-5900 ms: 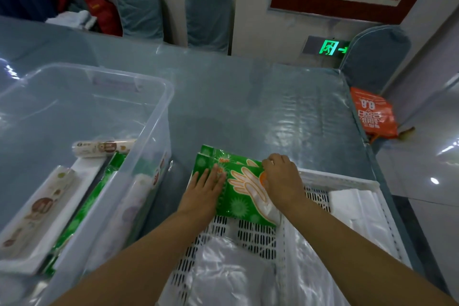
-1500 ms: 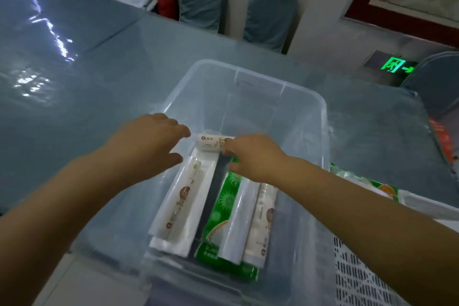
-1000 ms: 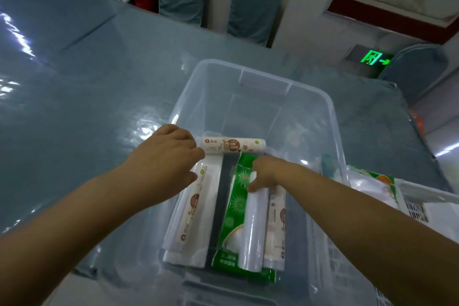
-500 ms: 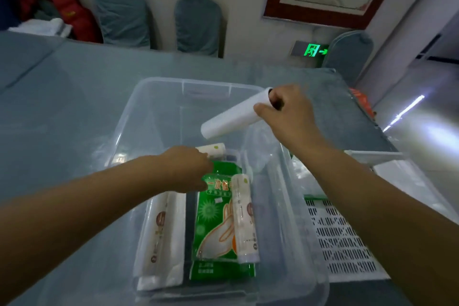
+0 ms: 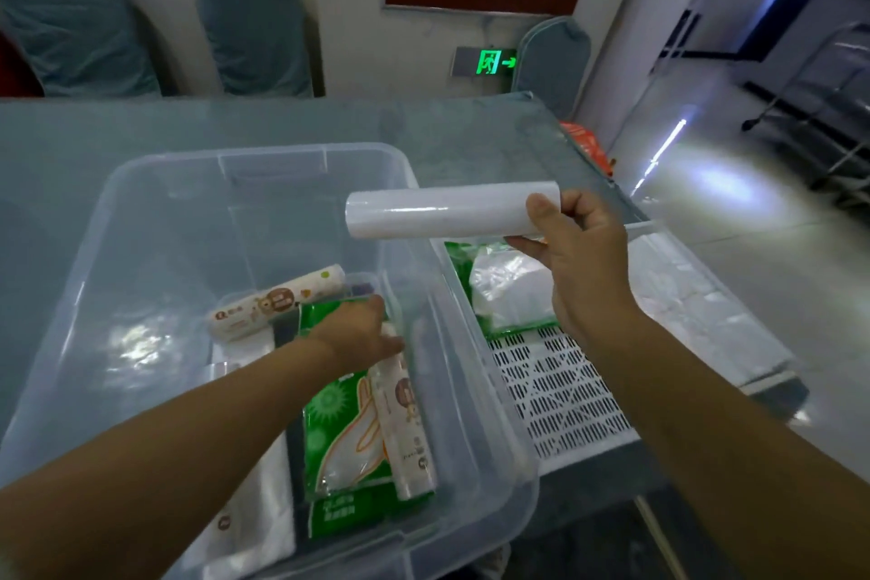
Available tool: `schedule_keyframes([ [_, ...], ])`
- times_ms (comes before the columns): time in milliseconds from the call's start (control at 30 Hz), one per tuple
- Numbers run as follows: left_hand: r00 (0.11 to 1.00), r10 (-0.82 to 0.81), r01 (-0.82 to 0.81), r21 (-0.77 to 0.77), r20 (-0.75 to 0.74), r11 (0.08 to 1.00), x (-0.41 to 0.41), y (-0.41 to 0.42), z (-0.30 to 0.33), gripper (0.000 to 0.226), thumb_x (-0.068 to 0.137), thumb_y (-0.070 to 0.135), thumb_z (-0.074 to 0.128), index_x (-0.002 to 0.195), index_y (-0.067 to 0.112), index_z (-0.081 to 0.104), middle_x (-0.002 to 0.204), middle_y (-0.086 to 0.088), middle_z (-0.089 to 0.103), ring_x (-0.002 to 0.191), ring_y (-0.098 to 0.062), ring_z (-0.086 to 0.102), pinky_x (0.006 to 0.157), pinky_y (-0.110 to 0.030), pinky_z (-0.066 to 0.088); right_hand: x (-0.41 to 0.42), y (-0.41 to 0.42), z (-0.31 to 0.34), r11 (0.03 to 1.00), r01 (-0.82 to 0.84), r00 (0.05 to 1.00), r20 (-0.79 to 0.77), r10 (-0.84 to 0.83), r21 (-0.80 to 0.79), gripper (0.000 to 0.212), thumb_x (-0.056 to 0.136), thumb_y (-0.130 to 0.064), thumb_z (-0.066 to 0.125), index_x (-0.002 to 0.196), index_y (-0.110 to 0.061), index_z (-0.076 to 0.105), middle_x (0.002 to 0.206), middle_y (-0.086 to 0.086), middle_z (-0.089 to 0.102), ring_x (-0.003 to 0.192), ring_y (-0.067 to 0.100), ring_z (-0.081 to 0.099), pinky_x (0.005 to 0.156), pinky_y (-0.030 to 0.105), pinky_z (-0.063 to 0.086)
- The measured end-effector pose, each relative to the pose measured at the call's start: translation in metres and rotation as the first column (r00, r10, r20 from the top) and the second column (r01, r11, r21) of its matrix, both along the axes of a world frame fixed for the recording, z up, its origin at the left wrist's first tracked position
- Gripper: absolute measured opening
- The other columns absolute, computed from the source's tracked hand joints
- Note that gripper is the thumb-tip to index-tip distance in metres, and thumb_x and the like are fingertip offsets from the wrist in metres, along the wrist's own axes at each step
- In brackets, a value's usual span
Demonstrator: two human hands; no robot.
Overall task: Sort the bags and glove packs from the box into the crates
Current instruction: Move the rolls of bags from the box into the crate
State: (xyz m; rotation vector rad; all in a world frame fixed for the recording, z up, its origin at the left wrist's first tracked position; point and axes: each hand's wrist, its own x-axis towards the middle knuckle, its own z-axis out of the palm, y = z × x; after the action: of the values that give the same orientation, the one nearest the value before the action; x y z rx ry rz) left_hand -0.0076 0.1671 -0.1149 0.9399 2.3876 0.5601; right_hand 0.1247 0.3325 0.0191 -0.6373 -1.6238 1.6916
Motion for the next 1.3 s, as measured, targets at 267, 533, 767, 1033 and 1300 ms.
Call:
schedule_keyframes([
  [267,0.99,0.106,-0.099,-0.077,0.09,0.992,0.014,0.002,-0.009,0.048,0.073,0.03,0.075,0.098,0.024,0.034,0.077,0.003,0.056,0.06,-0.008,0.059,0.041,-0.018,0.043,0.008,0.002,-0.014,0.985,0.104,0.994,-0.029,-0.109,-0.139,0.014,0.086,-0.012,0.065,0.075,-0.012,0.057,0.099,0.01,0.057,0.076,0.008,0.067,0.071,0.034,0.059],
  [533,0.966,0.213,-0.201,-0.091,0.145,0.975,0.033,0.005,-0.011,0.052,0.07,0.032,0.078,0.105,0.013,0.045,0.102,-0.009,0.058,0.085,-0.022,0.061,0.066,-0.029,0.052,0.019,0.015,-0.028,0.999,0.041,0.997,0.073,-0.039,-0.014,0.025,0.08,-0.021,0.072,0.095,-0.021,0.052,0.1,-0.003,0.058,0.088,0.013,0.064,0.07,0.026,0.057],
  [767,0.813,0.556,-0.572,0.064,0.172,0.817,0.024,0.007,0.043,0.051,0.072,0.023,0.078,0.109,0.005,0.048,0.1,-0.013,0.061,0.088,-0.027,0.061,0.07,-0.029,0.049,0.023,0.064,-0.04,0.83,-0.472,0.833,0.46,0.309,0.296,0.046,0.076,-0.036,0.074,0.116,-0.023,0.055,0.094,-0.011,0.058,0.071,0.009,0.067,0.057,0.016,0.049],
  [1033,0.695,0.709,-0.501,0.789,0.122,0.356,0.027,0.014,0.171,0.048,0.059,0.021,0.081,0.094,0.034,0.052,0.083,0.013,0.061,0.07,0.002,0.06,0.058,-0.017,0.049,0.042,0.16,-0.07,0.422,-0.789,0.537,0.836,0.118,0.447,0.021,0.075,-0.046,0.068,0.079,-0.028,0.057,0.068,-0.007,0.057,0.056,0.007,0.054,0.047,0.022,0.035],
  [1300,0.819,0.558,-0.041,0.957,-0.132,0.287,0.085,0.103,0.24,0.053,0.08,0.017,0.062,0.124,0.023,0.033,0.1,0.014,0.055,0.084,0.003,0.06,0.073,-0.024,0.056,0.072,0.23,-0.14,-0.079,-0.869,0.495,0.854,-0.162,0.489,0.049,0.075,-0.058,0.059,0.116,-0.031,0.054,0.111,-0.004,0.062,0.099,0.017,0.054,0.083,0.035,0.038],
])
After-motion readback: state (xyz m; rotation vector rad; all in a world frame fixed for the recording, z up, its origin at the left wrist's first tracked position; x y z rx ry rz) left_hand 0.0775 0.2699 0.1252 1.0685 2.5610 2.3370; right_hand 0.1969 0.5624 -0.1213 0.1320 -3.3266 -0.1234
